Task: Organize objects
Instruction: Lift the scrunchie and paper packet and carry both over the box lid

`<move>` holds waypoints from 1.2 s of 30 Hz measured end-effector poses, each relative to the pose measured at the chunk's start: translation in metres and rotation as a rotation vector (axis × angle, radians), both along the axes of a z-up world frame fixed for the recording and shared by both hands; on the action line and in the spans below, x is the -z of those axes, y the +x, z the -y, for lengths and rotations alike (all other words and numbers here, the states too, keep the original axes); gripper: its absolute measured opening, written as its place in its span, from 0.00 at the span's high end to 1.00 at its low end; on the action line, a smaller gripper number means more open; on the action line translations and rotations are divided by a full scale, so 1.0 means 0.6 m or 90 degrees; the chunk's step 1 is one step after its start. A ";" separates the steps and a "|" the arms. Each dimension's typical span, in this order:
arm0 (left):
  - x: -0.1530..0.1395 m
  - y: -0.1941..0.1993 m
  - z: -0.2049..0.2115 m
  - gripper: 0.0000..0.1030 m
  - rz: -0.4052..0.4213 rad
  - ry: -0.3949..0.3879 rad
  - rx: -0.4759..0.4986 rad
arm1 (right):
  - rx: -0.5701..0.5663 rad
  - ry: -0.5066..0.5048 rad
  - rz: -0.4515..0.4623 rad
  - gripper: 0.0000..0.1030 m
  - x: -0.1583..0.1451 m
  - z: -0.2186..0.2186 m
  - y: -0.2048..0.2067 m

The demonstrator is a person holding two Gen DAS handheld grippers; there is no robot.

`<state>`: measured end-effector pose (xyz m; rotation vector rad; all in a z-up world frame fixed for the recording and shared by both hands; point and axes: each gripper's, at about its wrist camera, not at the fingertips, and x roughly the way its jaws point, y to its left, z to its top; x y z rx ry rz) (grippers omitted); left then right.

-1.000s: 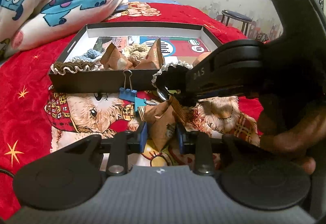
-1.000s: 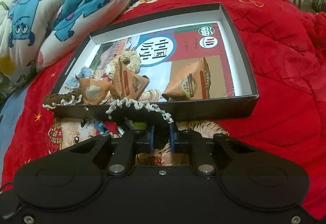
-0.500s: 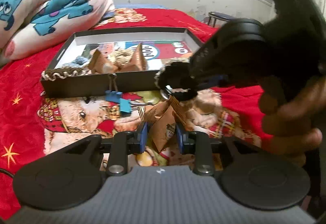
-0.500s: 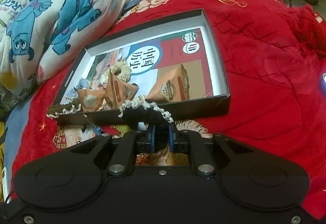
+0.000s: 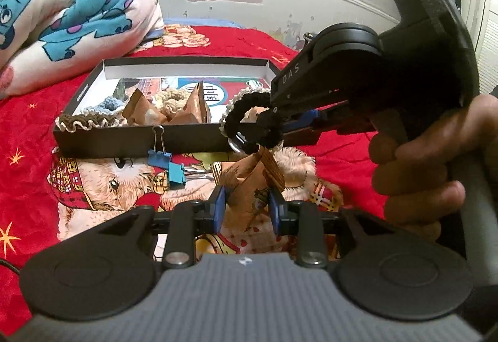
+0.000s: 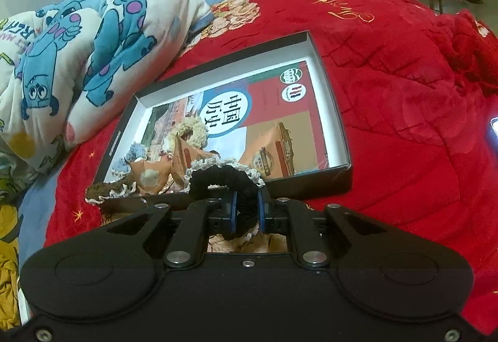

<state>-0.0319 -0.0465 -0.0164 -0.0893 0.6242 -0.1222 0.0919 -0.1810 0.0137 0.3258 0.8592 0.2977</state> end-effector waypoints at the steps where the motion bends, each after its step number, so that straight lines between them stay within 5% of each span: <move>1: -0.001 -0.001 0.000 0.68 0.003 -0.002 -0.002 | 0.000 0.001 0.000 0.88 -0.001 -0.001 0.000; 20: -0.016 -0.002 -0.015 0.68 0.050 -0.007 -0.038 | 0.001 0.074 0.006 0.88 -0.031 0.001 -0.005; 36: -0.067 0.023 -0.034 0.68 0.163 0.029 -0.080 | 0.034 0.155 0.051 0.88 -0.067 0.035 0.004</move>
